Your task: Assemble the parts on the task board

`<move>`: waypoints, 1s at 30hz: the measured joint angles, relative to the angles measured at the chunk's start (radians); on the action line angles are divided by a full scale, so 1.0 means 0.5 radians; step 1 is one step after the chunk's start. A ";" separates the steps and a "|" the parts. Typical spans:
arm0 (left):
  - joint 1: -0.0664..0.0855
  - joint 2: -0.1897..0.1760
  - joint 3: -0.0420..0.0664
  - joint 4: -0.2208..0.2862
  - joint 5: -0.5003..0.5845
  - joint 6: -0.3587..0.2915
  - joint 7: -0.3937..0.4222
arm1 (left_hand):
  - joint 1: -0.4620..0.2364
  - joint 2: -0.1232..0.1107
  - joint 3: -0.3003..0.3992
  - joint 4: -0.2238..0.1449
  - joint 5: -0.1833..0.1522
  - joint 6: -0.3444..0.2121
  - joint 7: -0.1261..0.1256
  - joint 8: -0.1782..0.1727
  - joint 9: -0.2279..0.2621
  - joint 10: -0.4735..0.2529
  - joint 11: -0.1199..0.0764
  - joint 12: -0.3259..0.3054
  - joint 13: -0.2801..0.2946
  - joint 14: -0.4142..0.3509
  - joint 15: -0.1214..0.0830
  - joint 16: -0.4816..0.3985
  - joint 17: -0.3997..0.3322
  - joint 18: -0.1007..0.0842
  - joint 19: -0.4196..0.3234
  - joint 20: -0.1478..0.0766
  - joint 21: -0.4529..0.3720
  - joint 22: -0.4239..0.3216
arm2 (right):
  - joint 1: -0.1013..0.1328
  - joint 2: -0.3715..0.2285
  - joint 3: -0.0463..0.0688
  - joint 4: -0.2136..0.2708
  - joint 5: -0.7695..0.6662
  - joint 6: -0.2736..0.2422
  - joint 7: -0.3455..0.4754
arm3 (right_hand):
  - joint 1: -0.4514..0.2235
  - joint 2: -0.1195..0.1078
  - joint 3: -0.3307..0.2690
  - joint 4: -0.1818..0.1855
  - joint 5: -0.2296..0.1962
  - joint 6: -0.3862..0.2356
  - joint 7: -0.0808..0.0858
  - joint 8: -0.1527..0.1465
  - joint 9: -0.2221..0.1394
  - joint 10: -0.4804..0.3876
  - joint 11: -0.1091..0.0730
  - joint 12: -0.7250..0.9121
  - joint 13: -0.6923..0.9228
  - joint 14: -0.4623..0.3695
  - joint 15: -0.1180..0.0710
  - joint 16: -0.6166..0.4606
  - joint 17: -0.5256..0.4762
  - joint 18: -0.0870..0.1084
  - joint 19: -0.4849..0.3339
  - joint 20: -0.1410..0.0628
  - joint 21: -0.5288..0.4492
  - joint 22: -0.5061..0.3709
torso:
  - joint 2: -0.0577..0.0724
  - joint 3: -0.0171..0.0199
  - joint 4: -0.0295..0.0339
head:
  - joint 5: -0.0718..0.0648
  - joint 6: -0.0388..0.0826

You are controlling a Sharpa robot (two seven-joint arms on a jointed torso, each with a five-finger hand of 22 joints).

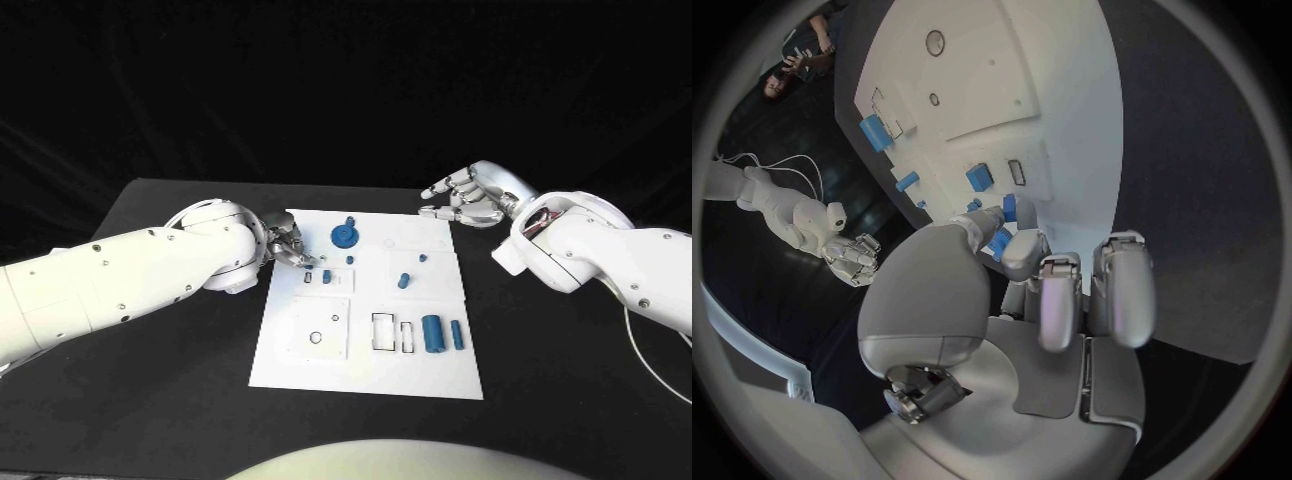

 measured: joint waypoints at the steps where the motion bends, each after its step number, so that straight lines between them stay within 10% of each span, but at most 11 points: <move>1: -0.001 0.000 0.000 0.002 -0.008 0.006 0.000 | -0.003 -0.003 0.000 0.000 0.000 0.000 0.000 0.000 0.000 0.000 0.000 0.000 0.000 0.000 0.000 0.000 0.000 0.000 0.000 0.000 0.000 0.000 | -0.001 0.000 0.000 0.000 0.000 0.000 0.000 | 0.000 0.000 0.000 0.000 0.000 0.000 0.000 0.000 0.000 0.000 0.000 0.000 0.000 0.000 0.000 0.000 0.000 0.000 0.000 0.000 0.000 0.000 | 0.000 0.0002 0.000 | 0.000 -0.002; 30: -0.006 0.010 0.005 -0.007 -0.075 0.273 -0.017 | -0.018 -0.017 0.030 -0.030 -0.008 0.001 0.000 0.007 0.001 0.013 0.001 0.000 0.004 0.000 0.000 0.000 -0.001 0.000 0.000 0.000 0.000 0.000 | -0.005 0.000 -0.001 -0.001 0.002 0.010 0.001 | 0.000 0.000 0.000 0.000 0.000 0.000 0.000 0.000 0.000 0.000 0.000 0.000 -0.001 0.000 0.000 0.000 -0.001 0.000 0.000 0.000 0.000 0.000 | -0.001 0.0017 0.000 | -0.001 -0.024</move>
